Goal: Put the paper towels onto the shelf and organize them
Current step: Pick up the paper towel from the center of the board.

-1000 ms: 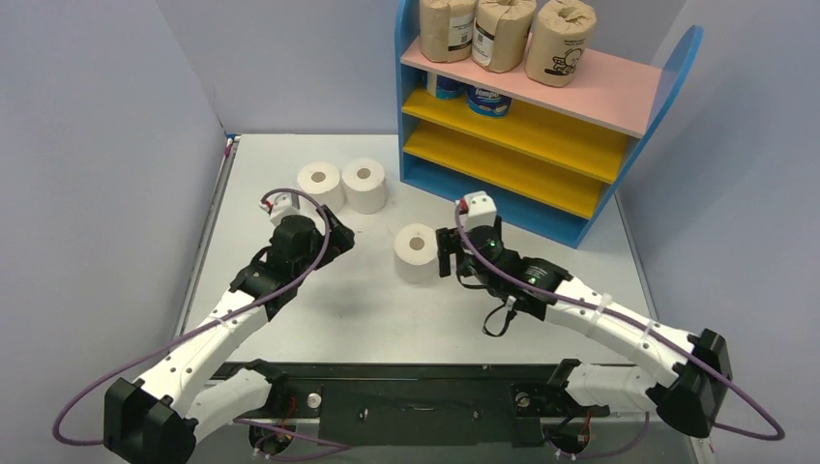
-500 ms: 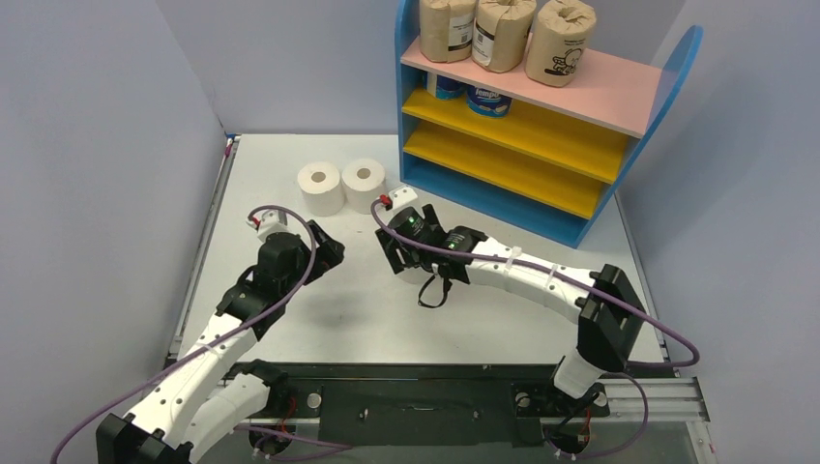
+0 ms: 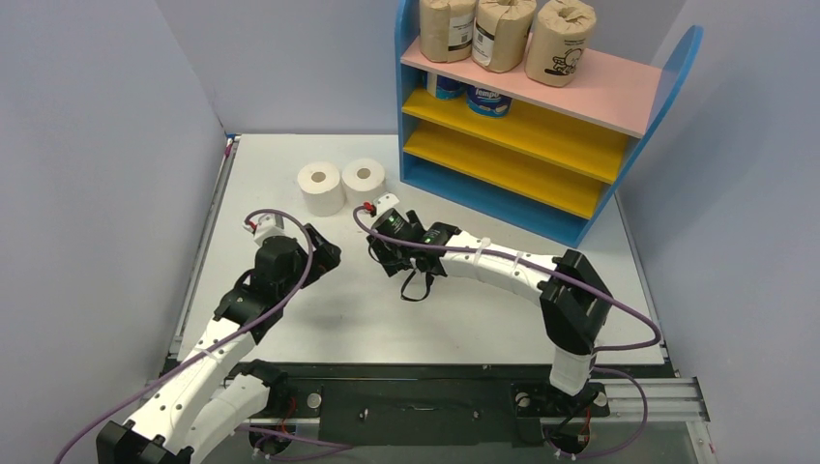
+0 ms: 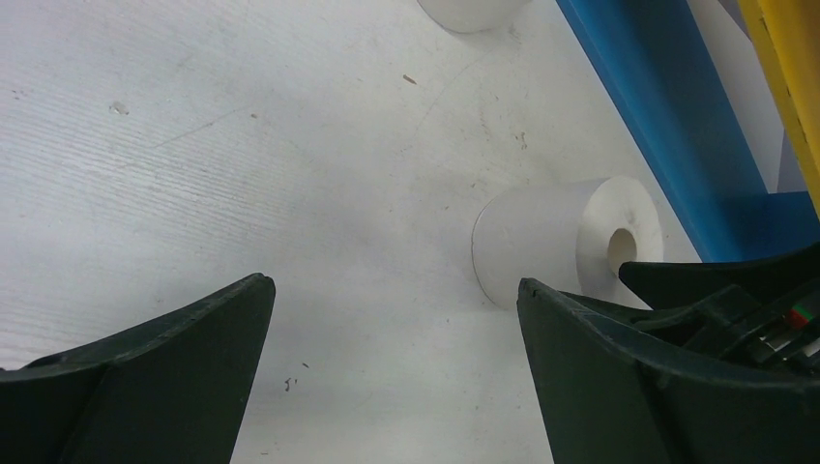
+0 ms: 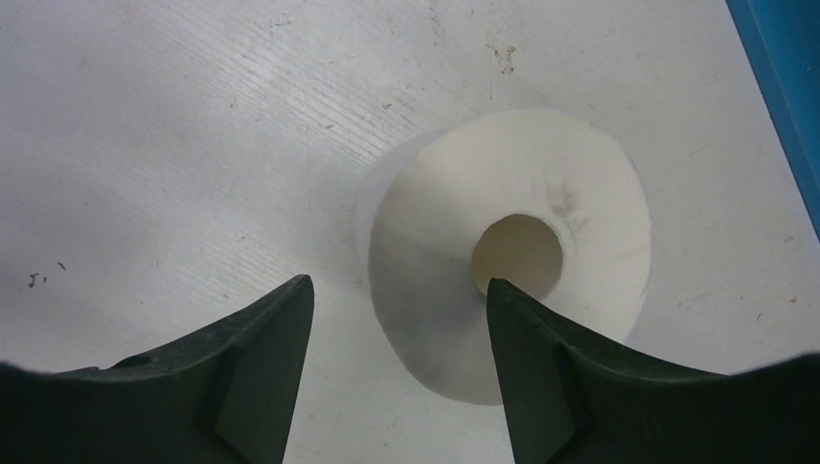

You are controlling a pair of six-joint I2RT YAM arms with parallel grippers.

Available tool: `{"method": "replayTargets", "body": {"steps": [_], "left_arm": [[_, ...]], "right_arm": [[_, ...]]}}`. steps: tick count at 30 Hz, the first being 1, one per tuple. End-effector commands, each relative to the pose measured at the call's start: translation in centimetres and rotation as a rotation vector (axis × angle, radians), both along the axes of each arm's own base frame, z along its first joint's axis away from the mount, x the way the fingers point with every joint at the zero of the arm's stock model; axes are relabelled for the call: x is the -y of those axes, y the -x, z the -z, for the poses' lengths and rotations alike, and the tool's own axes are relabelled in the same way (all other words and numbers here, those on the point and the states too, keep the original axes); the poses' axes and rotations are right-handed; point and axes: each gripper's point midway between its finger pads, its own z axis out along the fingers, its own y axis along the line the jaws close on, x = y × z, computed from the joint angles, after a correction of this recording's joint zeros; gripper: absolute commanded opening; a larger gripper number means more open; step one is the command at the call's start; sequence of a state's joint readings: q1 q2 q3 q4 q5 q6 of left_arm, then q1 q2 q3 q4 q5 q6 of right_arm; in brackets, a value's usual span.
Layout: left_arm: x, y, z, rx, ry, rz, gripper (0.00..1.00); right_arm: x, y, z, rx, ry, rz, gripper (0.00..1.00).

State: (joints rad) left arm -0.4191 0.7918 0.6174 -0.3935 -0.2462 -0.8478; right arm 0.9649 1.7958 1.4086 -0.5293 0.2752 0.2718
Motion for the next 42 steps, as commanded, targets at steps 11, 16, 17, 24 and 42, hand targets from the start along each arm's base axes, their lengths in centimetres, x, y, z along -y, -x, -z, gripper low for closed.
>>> {"method": "replayTargets", "body": {"steps": [11, 16, 17, 24, 42], "left_arm": [[-0.3, -0.3, -0.5, 0.018, -0.002, 0.007, 0.96], [0.1, -0.8, -0.8, 0.026, 0.010, 0.017, 0.96], [0.3, -1.0, -1.0, 0.033, 0.016, 0.019, 0.96], [3.1, -2.9, -3.5, 0.157, 0.092, 0.128, 0.96], [12.0, -10.5, -7.9, 0.447, 0.136, 0.172, 0.96]], "right_arm": [[-0.1, -1.4, 0.9, -0.046, -0.030, 0.008, 0.56], [0.6, -1.5, 0.4, -0.049, -0.032, 0.018, 0.43], [0.8, -1.5, 0.3, -0.047, -0.034, 0.021, 0.40], [3.7, -2.2, -4.1, -0.001, -0.069, 0.064, 0.27], [12.5, -7.8, -16.5, 0.173, -0.136, 0.309, 0.24]]}}
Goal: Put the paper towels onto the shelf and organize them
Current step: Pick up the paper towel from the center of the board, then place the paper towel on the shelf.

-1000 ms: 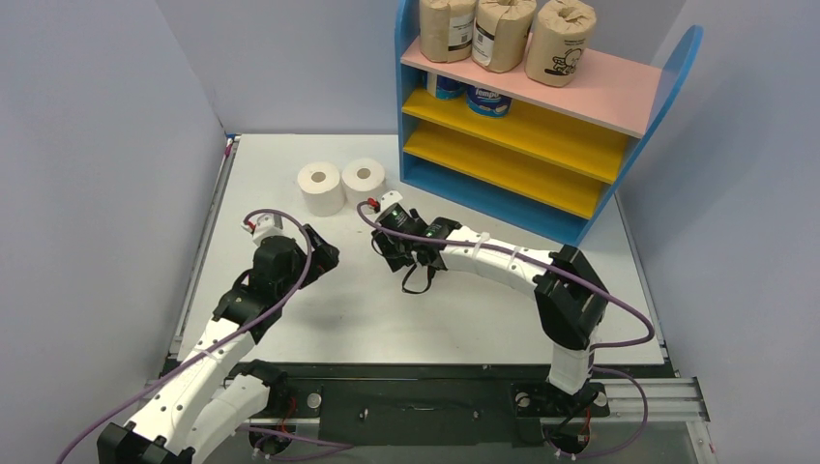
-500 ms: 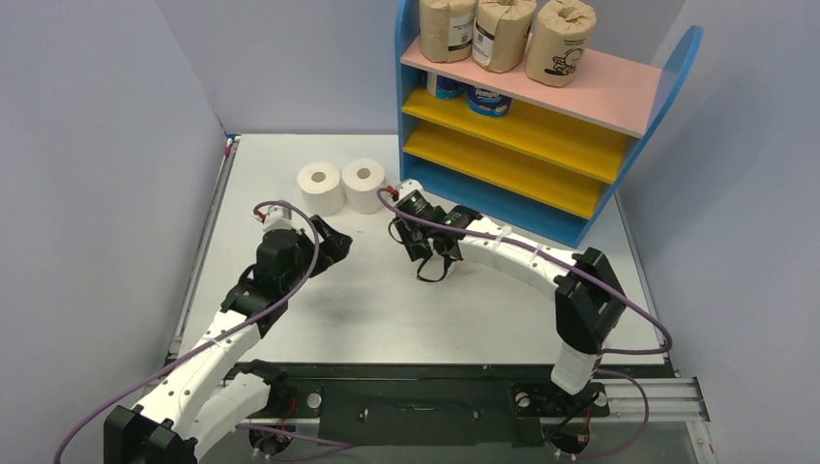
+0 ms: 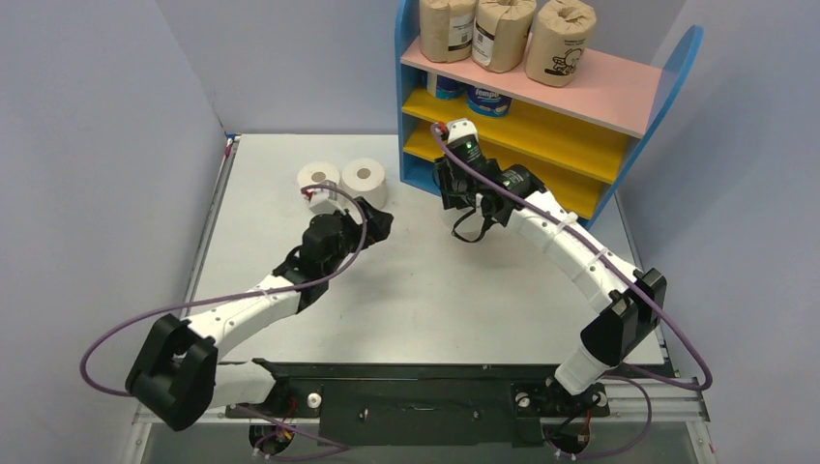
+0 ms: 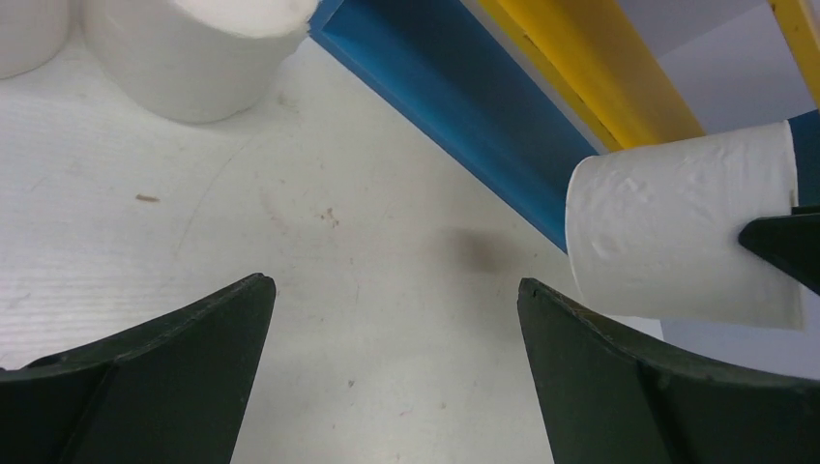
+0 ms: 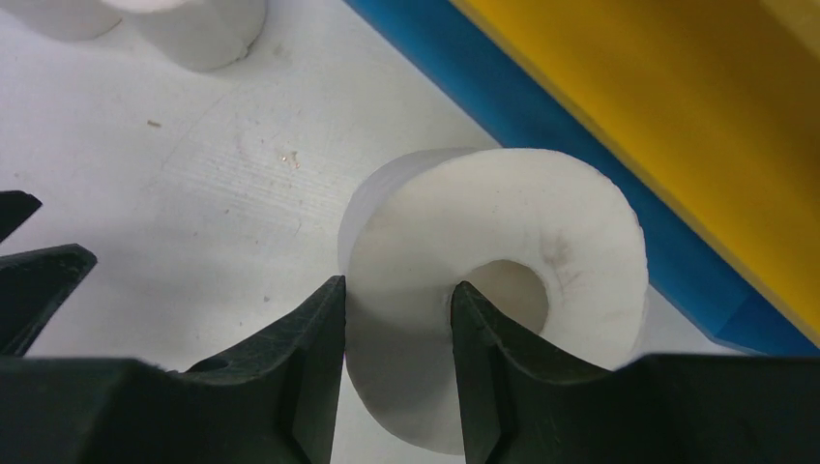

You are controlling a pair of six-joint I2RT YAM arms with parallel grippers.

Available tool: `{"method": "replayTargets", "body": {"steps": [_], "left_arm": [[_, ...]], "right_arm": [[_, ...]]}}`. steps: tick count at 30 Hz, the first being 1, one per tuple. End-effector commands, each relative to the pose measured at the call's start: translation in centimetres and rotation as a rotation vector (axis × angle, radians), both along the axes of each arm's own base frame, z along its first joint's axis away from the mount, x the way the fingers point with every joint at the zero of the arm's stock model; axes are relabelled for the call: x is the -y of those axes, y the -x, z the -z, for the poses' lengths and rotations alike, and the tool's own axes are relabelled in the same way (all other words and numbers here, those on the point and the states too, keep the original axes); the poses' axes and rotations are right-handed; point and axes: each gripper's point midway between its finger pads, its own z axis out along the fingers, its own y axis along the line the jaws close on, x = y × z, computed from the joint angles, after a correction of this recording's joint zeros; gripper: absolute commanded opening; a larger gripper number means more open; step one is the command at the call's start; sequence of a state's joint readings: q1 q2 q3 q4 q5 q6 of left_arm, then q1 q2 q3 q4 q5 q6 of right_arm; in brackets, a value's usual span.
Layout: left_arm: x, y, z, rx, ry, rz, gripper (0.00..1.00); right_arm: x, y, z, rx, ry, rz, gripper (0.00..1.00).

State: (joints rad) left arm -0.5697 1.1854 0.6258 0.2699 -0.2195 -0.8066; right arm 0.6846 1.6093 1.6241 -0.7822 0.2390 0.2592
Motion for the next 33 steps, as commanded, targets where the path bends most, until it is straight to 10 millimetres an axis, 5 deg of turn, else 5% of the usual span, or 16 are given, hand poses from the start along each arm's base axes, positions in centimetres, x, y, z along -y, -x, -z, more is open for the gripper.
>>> {"method": "replayTargets", "body": {"steps": [1, 9, 24, 33], "left_arm": [[2.5, -3.6, -5.4, 0.192, 0.049, -0.008, 0.96], [8.1, -5.9, -9.6, 0.414, 0.041, 0.264, 0.96], [12.6, -9.6, -6.9, 0.550, -0.008, 0.369, 0.96], [15.4, -9.9, -6.2, 0.620, 0.002, 0.413, 0.96]], "right_arm": [[2.5, -2.4, -3.9, 0.083, -0.005, 0.084, 0.24], [4.2, -5.5, -5.1, 0.082, -0.013, 0.151, 0.24], [5.8, -8.0, -4.9, 0.099, -0.014, 0.233, 0.24], [6.9, -9.2, -4.9, 0.112, -0.022, 0.272, 0.24]]}}
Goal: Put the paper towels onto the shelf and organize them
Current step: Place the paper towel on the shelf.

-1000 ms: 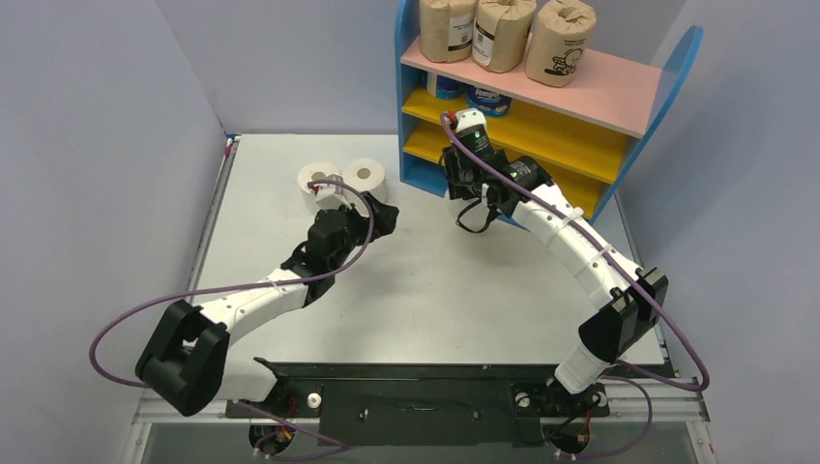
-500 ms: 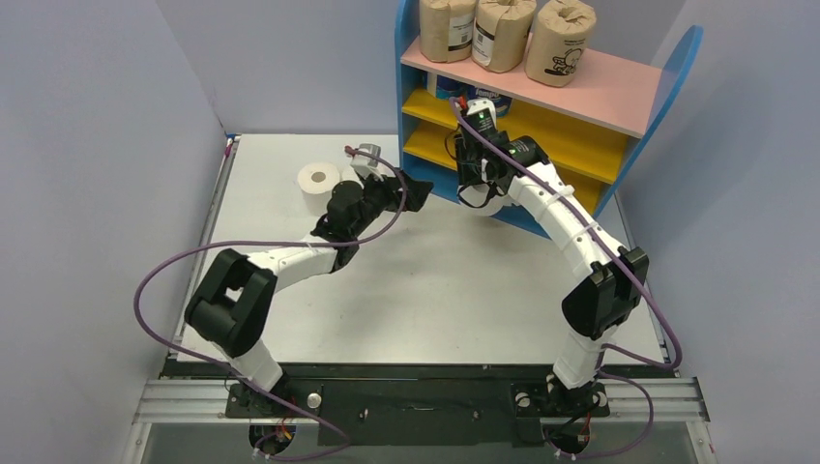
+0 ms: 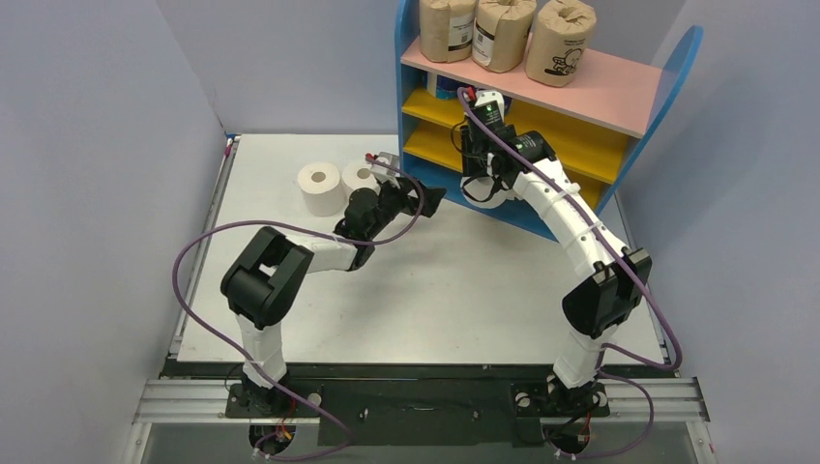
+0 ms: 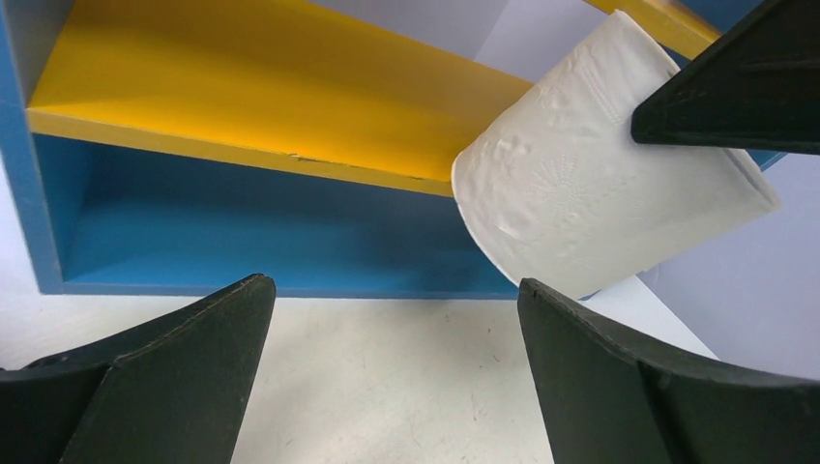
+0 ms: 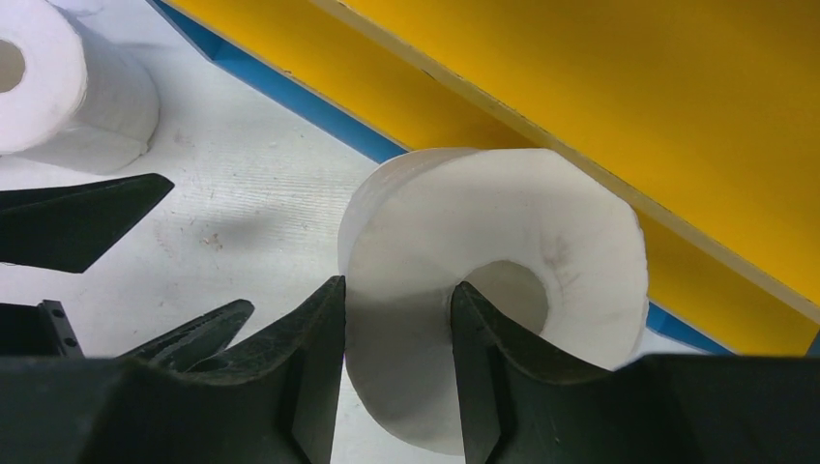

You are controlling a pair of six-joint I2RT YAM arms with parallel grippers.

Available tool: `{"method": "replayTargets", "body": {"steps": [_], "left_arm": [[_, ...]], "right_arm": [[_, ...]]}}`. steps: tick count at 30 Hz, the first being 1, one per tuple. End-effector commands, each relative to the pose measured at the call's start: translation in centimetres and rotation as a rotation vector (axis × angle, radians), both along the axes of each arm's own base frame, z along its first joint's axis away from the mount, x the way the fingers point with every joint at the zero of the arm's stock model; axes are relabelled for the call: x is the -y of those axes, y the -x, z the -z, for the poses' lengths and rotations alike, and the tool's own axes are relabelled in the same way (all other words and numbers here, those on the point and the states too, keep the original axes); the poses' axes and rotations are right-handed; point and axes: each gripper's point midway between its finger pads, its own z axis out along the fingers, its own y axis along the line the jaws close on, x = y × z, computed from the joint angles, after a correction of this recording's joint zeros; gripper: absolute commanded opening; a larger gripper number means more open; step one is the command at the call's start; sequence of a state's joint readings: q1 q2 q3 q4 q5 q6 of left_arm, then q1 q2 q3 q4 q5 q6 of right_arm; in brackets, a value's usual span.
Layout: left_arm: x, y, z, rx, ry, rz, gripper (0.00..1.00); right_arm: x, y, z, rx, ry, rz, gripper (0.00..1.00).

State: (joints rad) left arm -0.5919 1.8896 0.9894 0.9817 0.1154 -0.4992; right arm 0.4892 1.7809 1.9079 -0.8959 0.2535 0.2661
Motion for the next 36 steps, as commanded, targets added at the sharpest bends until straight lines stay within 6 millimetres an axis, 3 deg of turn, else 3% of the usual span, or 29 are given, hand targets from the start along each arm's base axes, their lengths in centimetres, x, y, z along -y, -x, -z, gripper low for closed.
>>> {"method": "replayTargets", "body": {"steps": [1, 12, 23, 36], "left_arm": [[2.1, -0.1, -4.7, 0.168, 0.064, 0.044, 0.96], [3.9, 0.2, -5.0, 0.250, 0.061, 0.062, 0.96], [6.3, 0.4, -4.7, 0.296, 0.048, 0.118, 0.96], [9.6, -1.3, -3.8, 0.287, 0.027, 0.110, 0.96]], "right_arm": [[1.1, -2.4, -2.7, 0.112, -0.015, 0.065, 0.24], [1.6, -3.0, -1.9, 0.101, -0.006, 0.090, 0.24], [1.4, -4.0, -3.3, 0.129, -0.017, 0.099, 0.24], [0.4, -4.7, -3.8, 0.141, -0.048, 0.094, 0.24]]}}
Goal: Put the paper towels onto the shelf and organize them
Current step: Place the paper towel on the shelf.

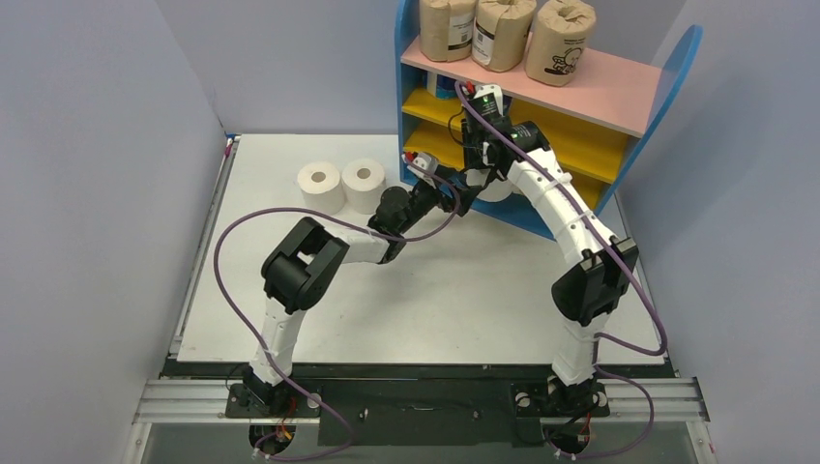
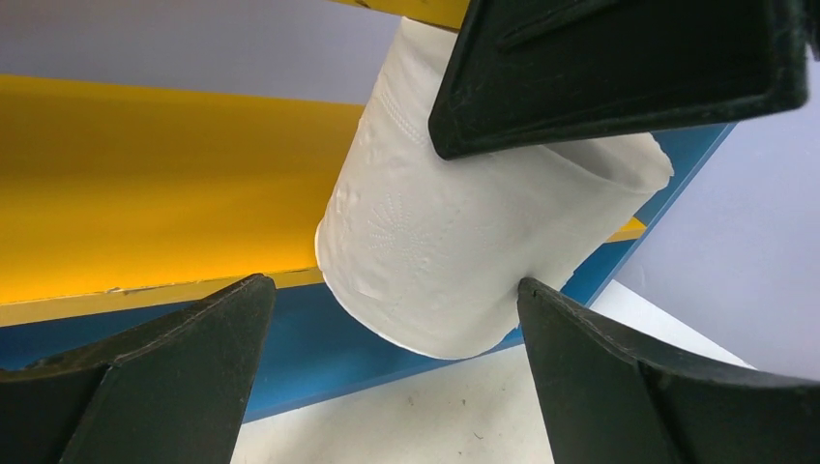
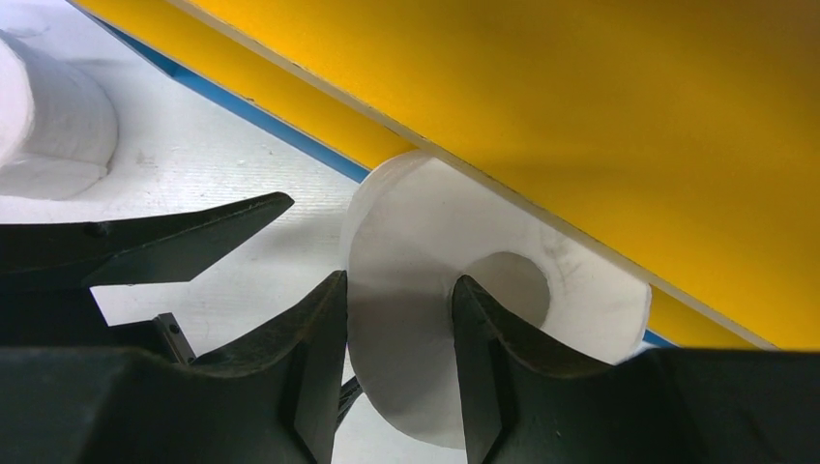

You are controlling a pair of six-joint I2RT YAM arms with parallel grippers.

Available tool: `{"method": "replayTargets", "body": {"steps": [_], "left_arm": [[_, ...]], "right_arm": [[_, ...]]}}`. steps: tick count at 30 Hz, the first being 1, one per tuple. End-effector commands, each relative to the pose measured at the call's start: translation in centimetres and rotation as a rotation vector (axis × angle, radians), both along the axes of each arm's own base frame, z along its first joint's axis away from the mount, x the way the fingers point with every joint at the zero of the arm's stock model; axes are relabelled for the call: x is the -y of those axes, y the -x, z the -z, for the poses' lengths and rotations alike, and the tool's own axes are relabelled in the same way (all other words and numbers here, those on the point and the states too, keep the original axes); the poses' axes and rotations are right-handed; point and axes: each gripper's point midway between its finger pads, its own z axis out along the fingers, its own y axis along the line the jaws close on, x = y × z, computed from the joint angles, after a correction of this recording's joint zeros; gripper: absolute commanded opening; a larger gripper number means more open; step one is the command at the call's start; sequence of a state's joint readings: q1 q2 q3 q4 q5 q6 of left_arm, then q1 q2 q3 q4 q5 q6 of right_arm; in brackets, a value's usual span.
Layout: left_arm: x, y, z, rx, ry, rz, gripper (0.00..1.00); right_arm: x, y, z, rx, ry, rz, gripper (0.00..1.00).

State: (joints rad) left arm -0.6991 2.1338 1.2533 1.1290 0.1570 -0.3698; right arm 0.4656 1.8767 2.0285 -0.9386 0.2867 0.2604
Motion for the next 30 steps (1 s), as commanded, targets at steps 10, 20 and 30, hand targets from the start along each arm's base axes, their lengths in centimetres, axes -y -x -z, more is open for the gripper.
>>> {"method": "replayTargets", "body": {"steps": [10, 20, 30], "left_arm": [[1.3, 0.4, -2.1, 0.060, 0.054, 0.039, 0.96], [-0.2, 3.8, -4.1, 0.163, 0.079, 0.131, 0.96], [0.8, 1.7, -4.4, 0.152, 0.076, 0.089, 0.96]], "right_arm": [[-0.3, -2.8, -3.9, 0.153, -0.074, 0.056, 0.25], [0.1, -2.8, -4.3, 0.163, -0.069, 0.067, 0.25], [-0.1, -2.7, -4.9, 0.173, -0.085, 0.063, 0.25]]}}
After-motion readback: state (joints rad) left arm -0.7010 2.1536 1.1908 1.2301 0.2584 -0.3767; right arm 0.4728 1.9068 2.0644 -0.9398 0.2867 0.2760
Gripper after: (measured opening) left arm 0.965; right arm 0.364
